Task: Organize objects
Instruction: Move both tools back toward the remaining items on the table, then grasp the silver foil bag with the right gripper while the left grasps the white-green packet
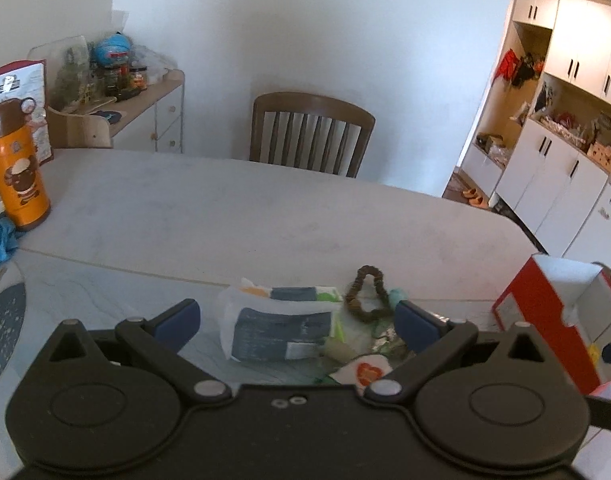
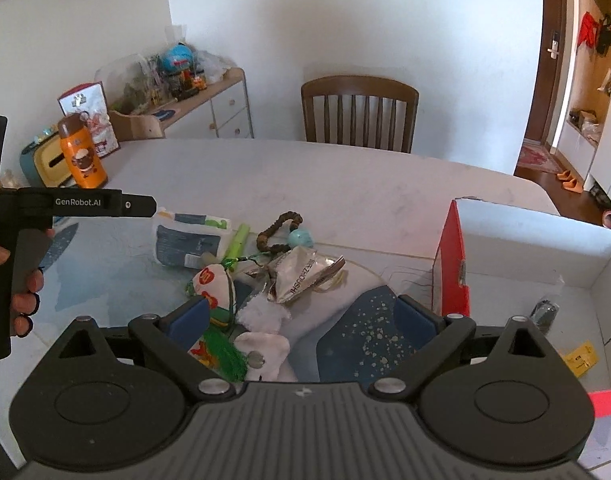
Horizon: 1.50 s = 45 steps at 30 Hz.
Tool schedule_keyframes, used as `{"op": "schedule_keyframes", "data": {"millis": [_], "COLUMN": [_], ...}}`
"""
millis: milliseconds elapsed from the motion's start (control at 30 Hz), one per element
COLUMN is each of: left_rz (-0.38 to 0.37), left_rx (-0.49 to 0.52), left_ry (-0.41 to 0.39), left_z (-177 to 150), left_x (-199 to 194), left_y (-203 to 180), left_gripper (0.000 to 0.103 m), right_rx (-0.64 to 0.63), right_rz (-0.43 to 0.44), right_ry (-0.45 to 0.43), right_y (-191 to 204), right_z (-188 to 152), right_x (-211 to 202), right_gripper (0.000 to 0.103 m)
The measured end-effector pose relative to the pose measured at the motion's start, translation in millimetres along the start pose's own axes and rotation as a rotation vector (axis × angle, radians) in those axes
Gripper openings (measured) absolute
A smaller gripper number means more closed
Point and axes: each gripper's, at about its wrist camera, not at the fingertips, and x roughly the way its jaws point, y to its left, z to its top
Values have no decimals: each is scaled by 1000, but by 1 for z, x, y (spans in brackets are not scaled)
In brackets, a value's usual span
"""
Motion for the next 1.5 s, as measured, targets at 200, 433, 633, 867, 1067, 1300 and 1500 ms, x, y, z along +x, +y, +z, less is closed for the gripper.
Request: {"op": "schedule_keyframes", "data": {"millis": [200,433,633,867,1067,1300,1500], "left_rz": [-1,-15,-83,-170,-230,-252,-263], "left_rx": [31,76,223,376,448,415,386], "left_ry": [43,46,44,73,140,199,212], "left_z": [0,5,15,19,12,5,4], "left_x": [35,56,70,90,111,127,132], "left_y": [16,31,27,22,22,31,38], "left_gripper": [102,102,102,102,102,91,81], "right_rx": [7,27,45,102,118,162,217], "right_rz": [-53,-85,-97,-115,-90,-82,-58], "right_ry": [21,67,106,153,212,284,323], "right_y": [1,-6,-10,-11,-5,-8,-14], "right_z": [12,27,38,46,48,41,37], "right_x": [27,68,100,134,165,187,201], "right_gripper": [99,99,99,99,99,99,99]}}
